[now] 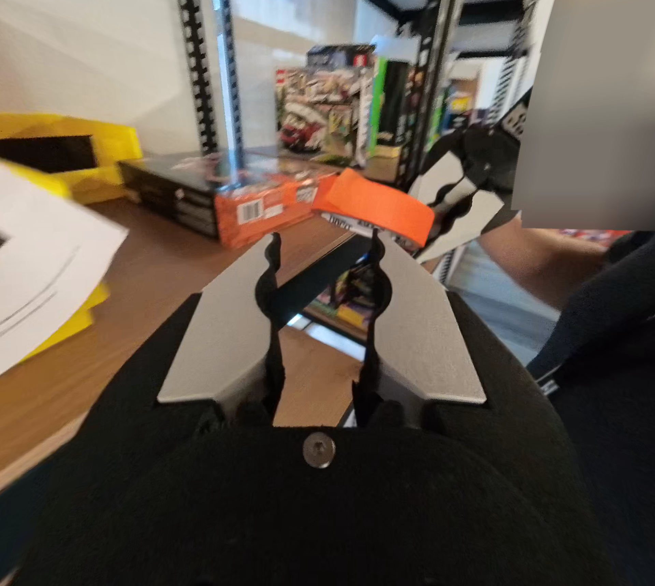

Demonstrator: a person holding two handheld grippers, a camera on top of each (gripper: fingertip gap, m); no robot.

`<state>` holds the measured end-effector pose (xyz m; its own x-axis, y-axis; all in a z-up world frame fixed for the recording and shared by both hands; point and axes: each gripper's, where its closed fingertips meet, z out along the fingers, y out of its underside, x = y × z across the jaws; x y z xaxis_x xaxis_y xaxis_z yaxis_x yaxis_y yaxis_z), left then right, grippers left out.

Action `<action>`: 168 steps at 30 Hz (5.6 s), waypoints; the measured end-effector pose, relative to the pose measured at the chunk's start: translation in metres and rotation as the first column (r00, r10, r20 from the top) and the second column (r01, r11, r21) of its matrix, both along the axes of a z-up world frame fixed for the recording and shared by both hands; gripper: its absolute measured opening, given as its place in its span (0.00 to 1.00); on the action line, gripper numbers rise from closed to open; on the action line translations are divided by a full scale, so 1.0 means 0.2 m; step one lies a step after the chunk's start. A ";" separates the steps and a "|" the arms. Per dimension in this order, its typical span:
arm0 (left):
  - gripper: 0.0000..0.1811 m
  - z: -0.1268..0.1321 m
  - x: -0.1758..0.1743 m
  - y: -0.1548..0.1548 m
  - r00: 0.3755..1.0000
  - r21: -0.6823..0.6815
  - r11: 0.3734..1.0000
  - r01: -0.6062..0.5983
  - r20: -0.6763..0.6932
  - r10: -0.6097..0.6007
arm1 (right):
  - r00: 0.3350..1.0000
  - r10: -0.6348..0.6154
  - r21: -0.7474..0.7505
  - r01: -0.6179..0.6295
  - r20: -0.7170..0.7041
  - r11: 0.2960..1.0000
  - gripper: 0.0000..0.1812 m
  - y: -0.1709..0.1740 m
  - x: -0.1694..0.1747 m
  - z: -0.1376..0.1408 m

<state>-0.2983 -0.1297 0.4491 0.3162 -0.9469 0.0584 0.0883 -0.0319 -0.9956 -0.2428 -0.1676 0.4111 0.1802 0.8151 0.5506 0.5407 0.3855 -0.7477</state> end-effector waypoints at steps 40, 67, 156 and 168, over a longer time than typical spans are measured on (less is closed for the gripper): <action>0.00 0.01 0.94 -0.50 0.907 -0.007 0.948 0.319 -0.288 -0.307 | 0.772 -0.226 -0.583 -0.220 -0.595 0.782 0.05 -0.46 0.54 -0.12; 0.00 0.11 0.98 -0.31 0.889 0.021 0.975 0.223 -0.415 -0.194 | 0.639 -0.633 -0.877 -0.148 -0.437 0.457 0.04 -0.05 0.65 -0.18; 0.00 0.47 0.30 0.04 0.739 0.091 0.823 0.561 -0.502 -0.449 | 0.094 -0.606 -0.433 0.784 0.790 -0.444 0.23 0.18 1.36 -0.35; 0.00 0.47 0.30 0.02 0.727 0.090 0.814 0.574 -0.513 -0.456 | 0.066 -0.617 -0.425 0.782 0.784 -0.457 0.22 0.18 1.38 -0.43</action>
<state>-0.2386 -0.1259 0.5421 -0.2915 -0.9359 -0.1980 -0.3289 0.2925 -0.8979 0.0324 -0.1319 0.3257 0.9905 -0.1305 0.0438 -0.1268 -0.9889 -0.0779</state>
